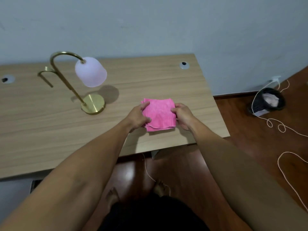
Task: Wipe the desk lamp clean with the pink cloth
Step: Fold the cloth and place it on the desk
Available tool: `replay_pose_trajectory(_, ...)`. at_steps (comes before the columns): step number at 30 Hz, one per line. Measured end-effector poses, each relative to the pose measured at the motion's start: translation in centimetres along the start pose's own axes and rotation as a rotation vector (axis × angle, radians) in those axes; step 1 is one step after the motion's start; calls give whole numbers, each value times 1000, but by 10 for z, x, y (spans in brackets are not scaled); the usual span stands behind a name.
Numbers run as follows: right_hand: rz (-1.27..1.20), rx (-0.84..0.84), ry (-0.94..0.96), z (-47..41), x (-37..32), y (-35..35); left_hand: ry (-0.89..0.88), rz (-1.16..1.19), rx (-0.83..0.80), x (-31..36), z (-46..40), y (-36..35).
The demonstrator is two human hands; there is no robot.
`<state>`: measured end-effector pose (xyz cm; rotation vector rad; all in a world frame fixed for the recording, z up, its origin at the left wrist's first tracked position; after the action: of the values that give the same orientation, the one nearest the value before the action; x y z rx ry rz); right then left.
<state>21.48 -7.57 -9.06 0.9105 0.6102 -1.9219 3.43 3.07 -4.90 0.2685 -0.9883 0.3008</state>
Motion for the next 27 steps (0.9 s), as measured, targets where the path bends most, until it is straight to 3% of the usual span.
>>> replay_pose_trajectory(12,208,124,36,-28,35,103,64,-225,-10,-18,-81,-73)
replay_pose_trajectory(20,471,169,105,-31,37,110,124,-433,11,-29,-97,-77)
replay_pose_trajectory(27,640,175,101,-21,25,97,110,-386,123,-33,-77,-49)
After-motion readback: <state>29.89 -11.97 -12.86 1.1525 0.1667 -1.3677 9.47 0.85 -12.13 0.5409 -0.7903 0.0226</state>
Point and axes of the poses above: each hand's wrist, its own z-axis away from the middle knuckle, its own y-axis out of the back of the hand, x = y × z, the point moved 7 cm from there along -z, towards the middle knuckle, and after that the axes turned 15 degrees about -x, right-handed, at the moved point
